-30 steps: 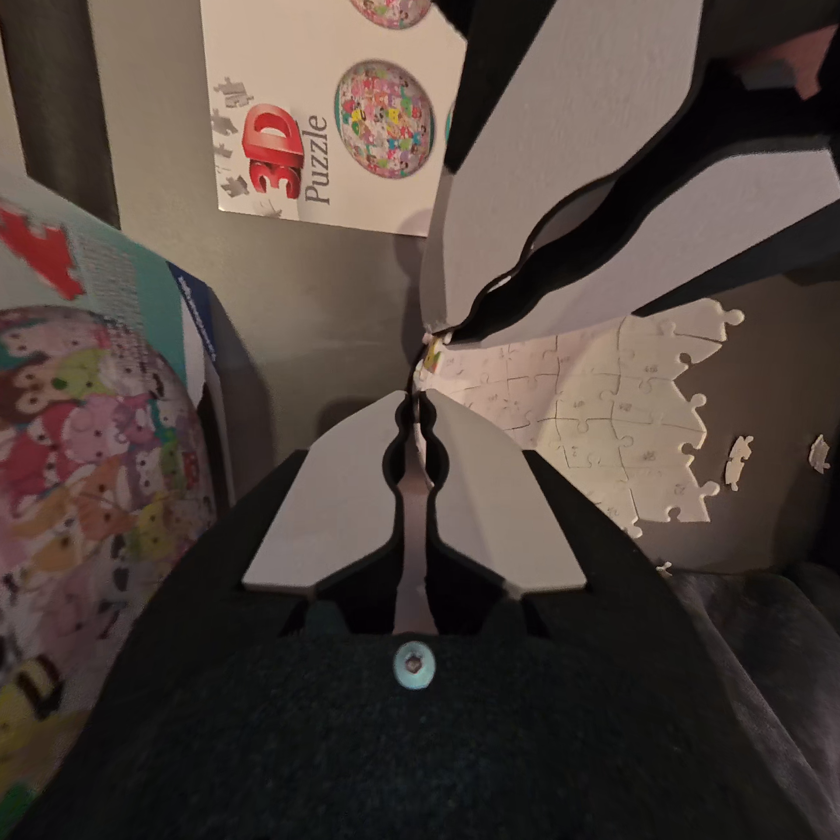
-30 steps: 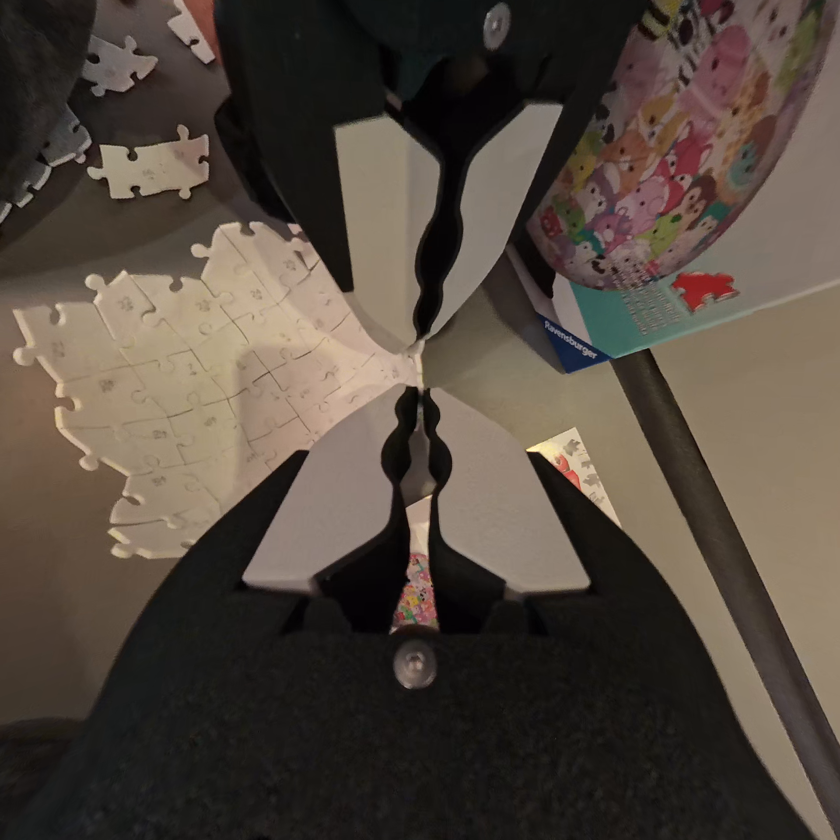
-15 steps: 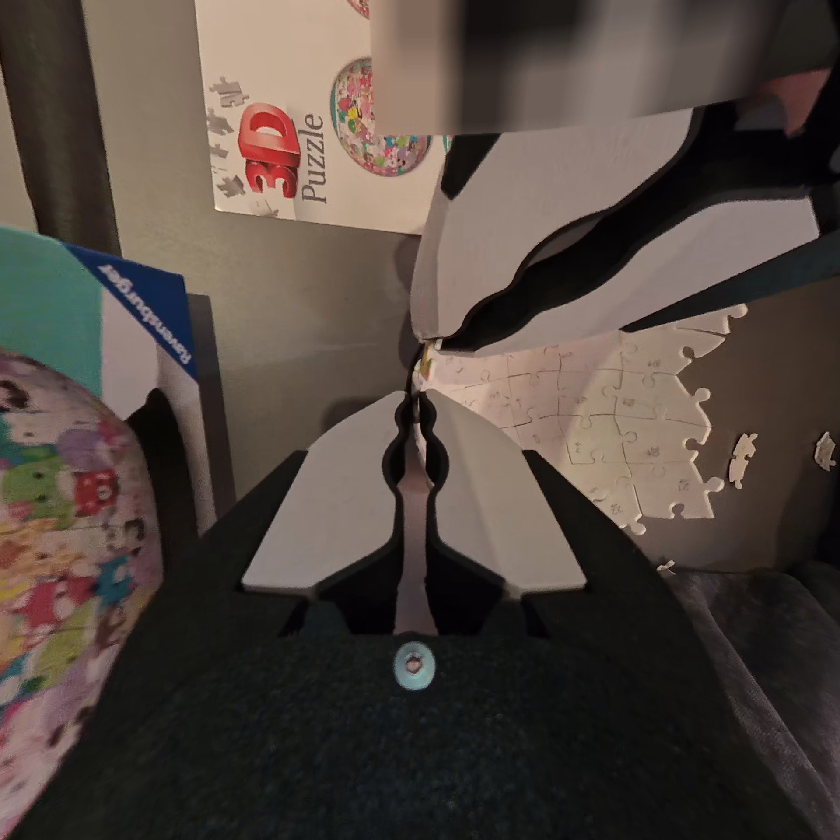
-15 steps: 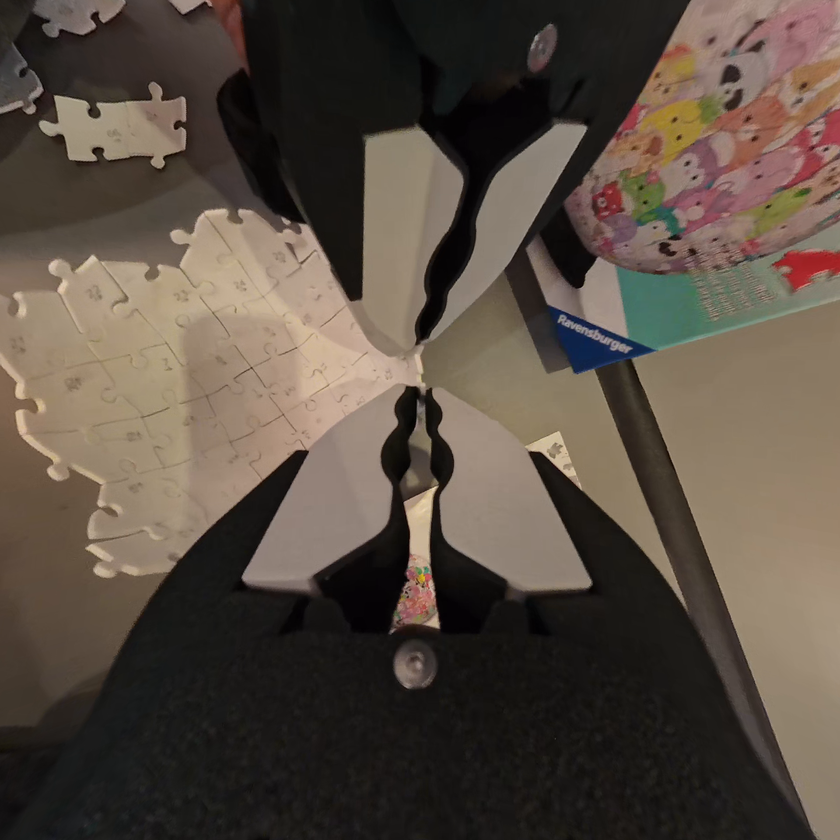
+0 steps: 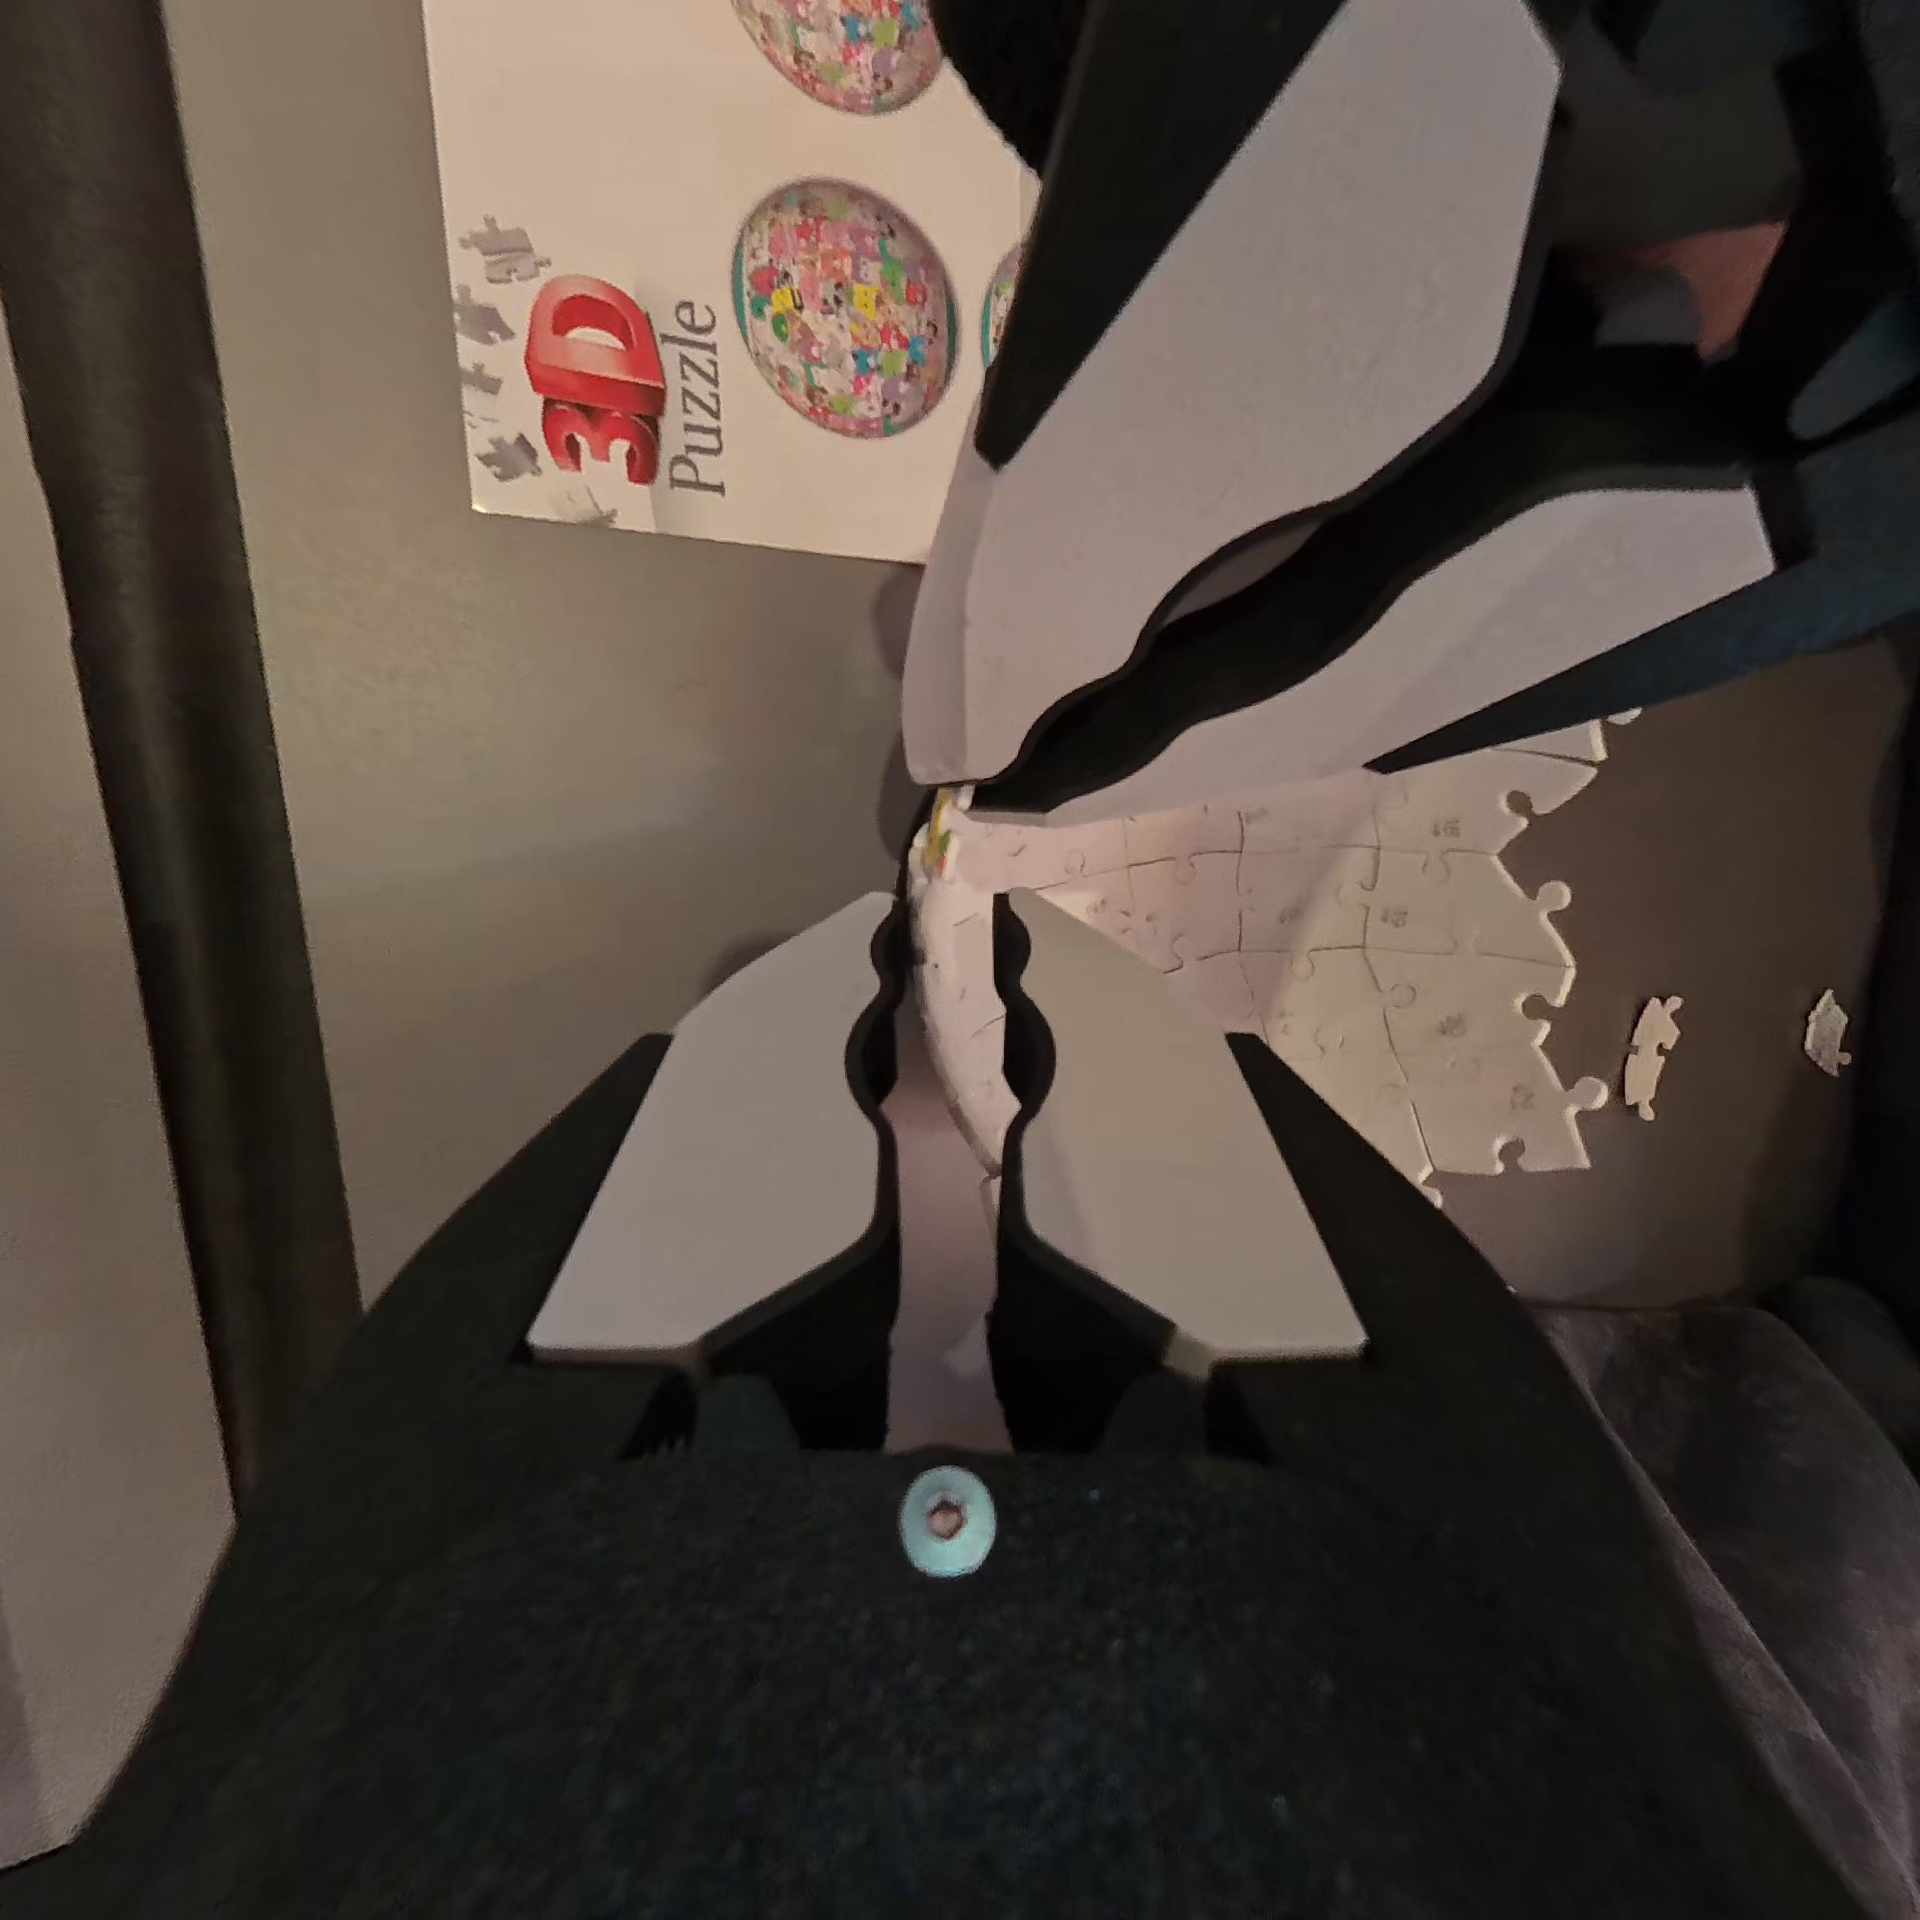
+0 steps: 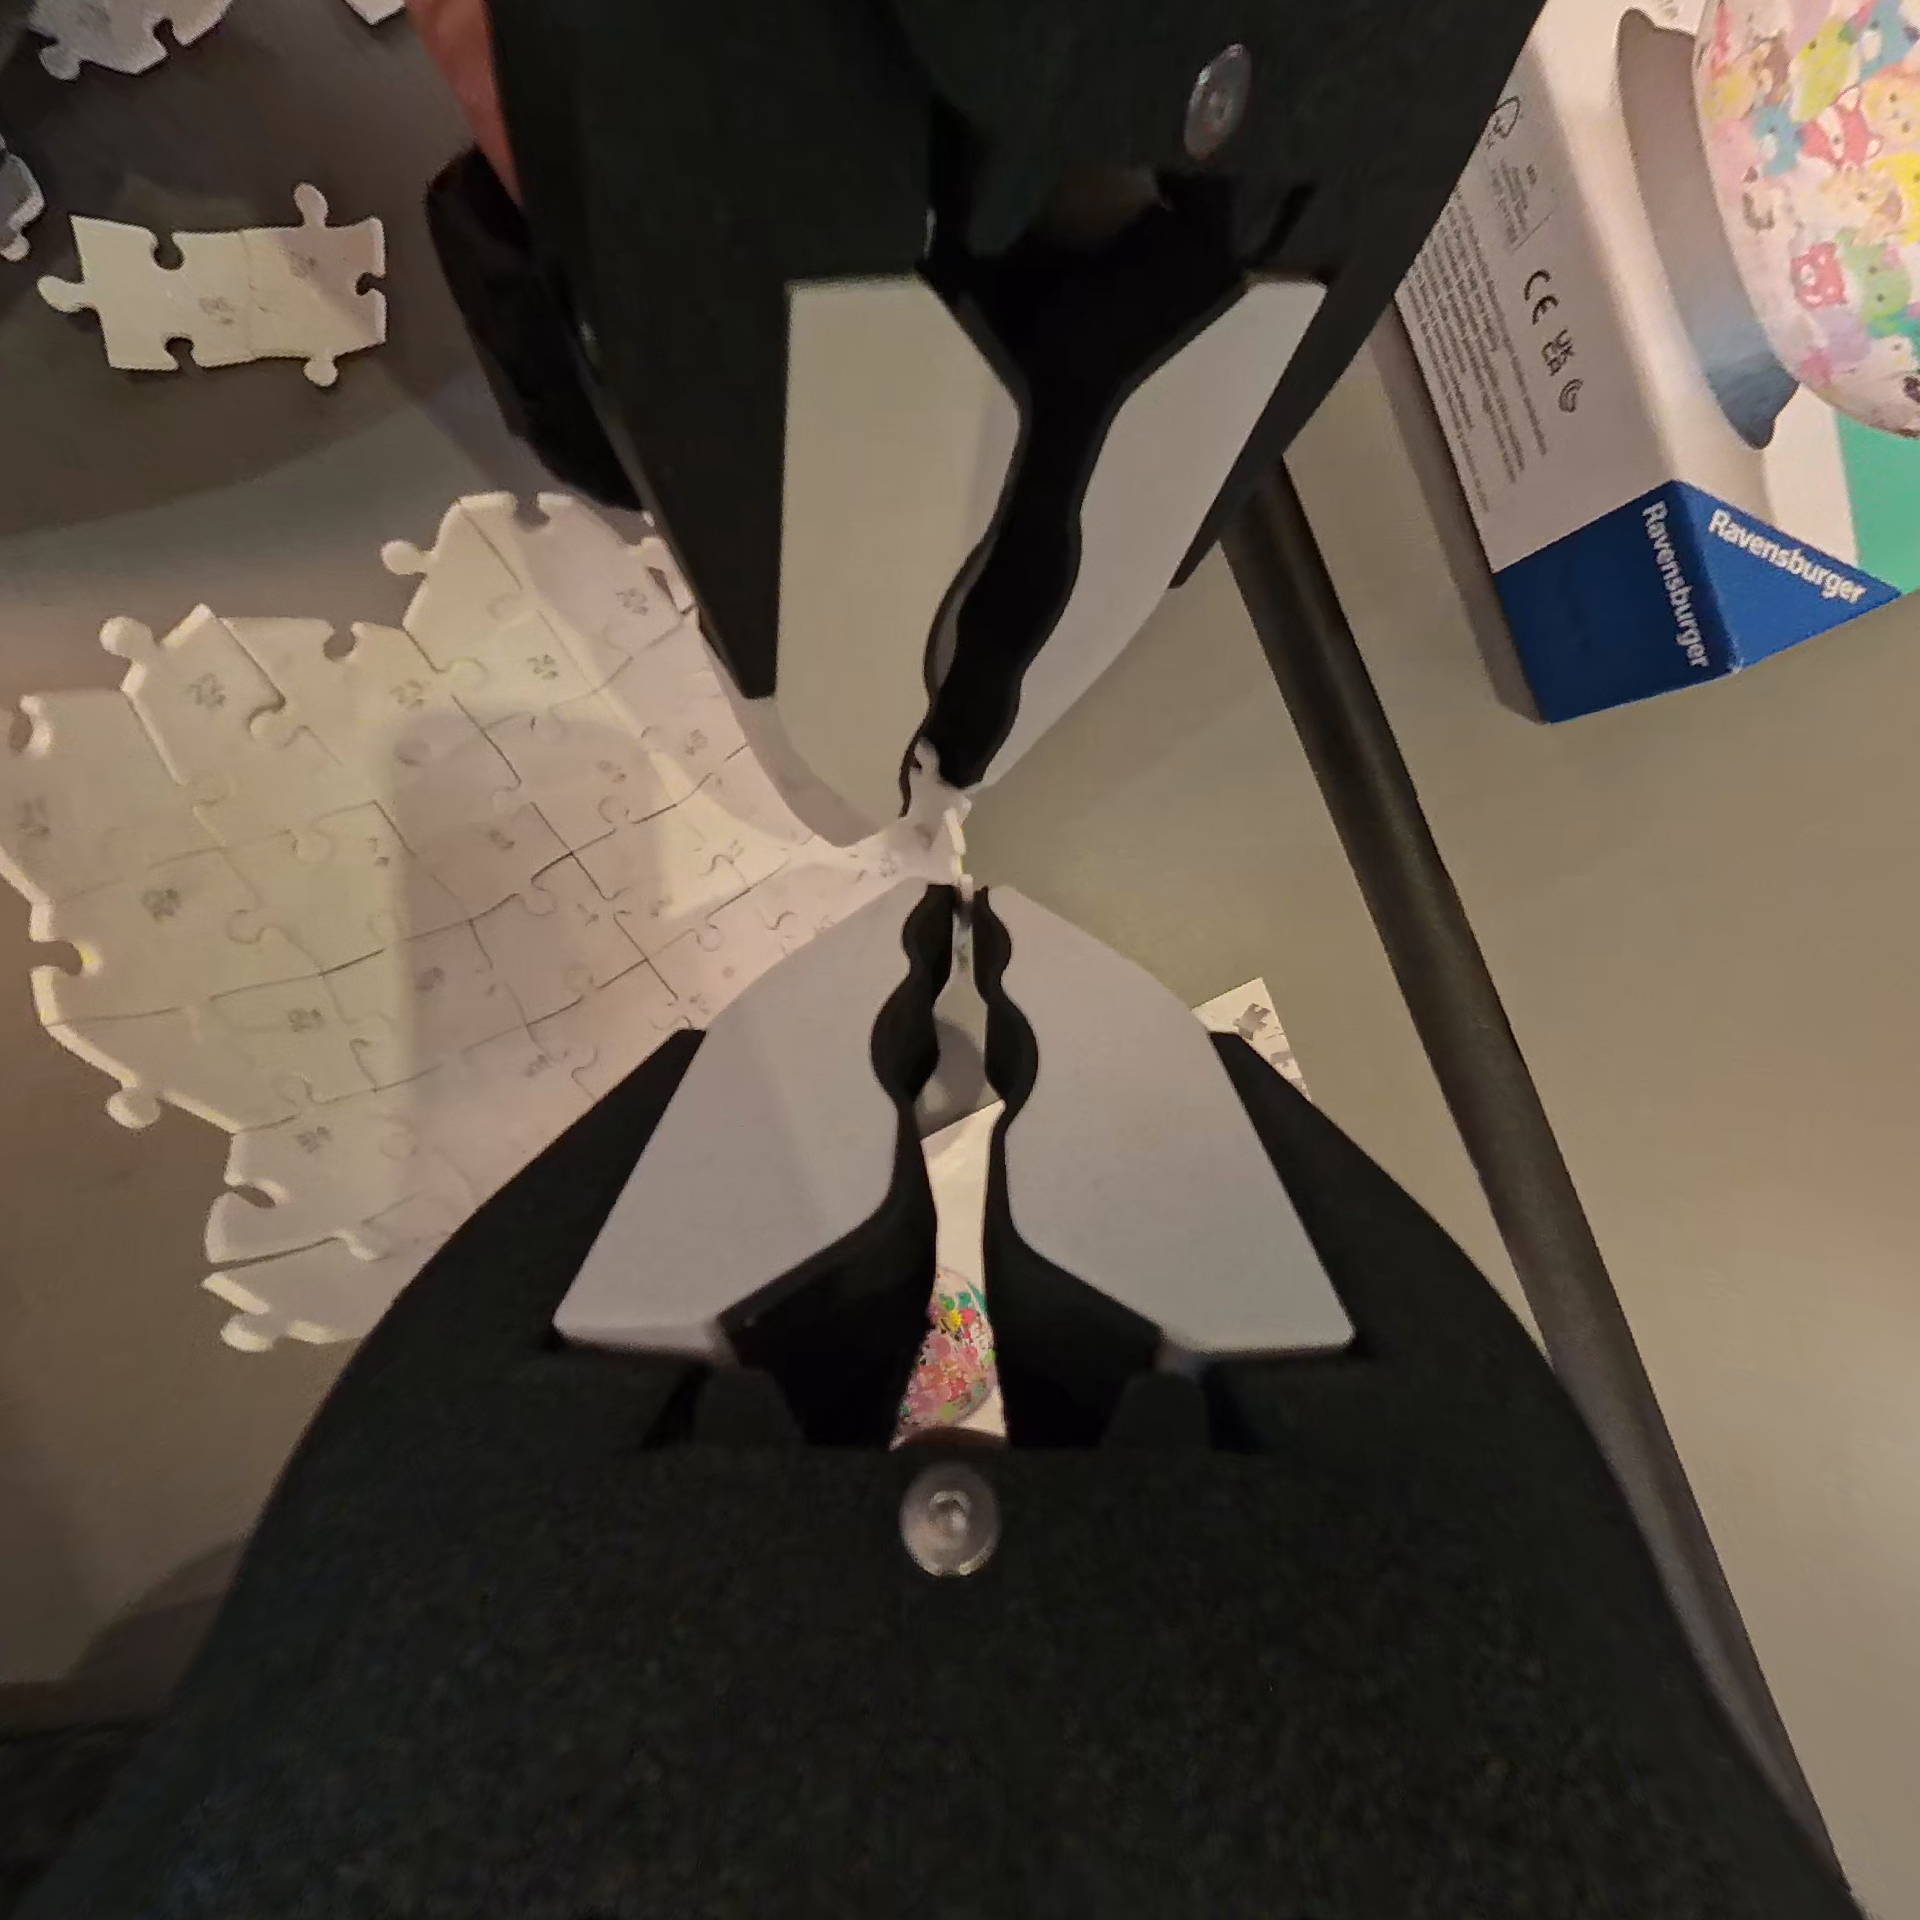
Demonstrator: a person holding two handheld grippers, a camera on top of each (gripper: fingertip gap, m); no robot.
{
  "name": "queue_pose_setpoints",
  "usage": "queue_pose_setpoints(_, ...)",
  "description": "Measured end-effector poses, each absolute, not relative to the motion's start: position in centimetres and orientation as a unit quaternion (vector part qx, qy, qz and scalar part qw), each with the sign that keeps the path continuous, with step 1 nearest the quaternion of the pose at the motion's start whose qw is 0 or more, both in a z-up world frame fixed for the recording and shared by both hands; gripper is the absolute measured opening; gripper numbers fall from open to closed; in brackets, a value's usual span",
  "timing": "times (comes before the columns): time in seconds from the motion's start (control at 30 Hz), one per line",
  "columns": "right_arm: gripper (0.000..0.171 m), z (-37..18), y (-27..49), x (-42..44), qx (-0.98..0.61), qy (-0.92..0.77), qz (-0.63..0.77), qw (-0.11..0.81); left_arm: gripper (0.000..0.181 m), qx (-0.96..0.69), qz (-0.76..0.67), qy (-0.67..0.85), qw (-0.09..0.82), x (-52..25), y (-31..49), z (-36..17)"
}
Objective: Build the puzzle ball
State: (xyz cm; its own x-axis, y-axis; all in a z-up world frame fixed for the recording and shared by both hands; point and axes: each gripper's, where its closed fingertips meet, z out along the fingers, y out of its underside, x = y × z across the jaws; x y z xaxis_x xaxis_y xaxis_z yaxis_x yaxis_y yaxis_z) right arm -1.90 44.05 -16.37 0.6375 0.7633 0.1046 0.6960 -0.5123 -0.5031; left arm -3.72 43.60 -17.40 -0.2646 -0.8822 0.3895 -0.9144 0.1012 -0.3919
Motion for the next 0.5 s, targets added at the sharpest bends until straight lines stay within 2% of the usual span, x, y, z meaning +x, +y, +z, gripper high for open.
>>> queue_pose_setpoints(0.23,0.004,-16.48,44.17,-1.67,-0.873,-0.408,0.075,0.259,0.002,0.609,0.279,-0.743,0.014,-3.37,44.1,-17.69)
queue_pose_setpoints(0.43,0.004,-16.51,44.2,-1.58,-0.874,-0.403,0.081,0.259,0.003,0.609,0.282,-0.741,0.017,-3.26,44.08,-17.71)
queue_pose_setpoints(0.5,0.004,-16.52,44.23,-1.57,-0.874,-0.403,0.079,0.26,0.008,0.61,0.286,-0.739,0.022,-3.31,43.9,-17.57)
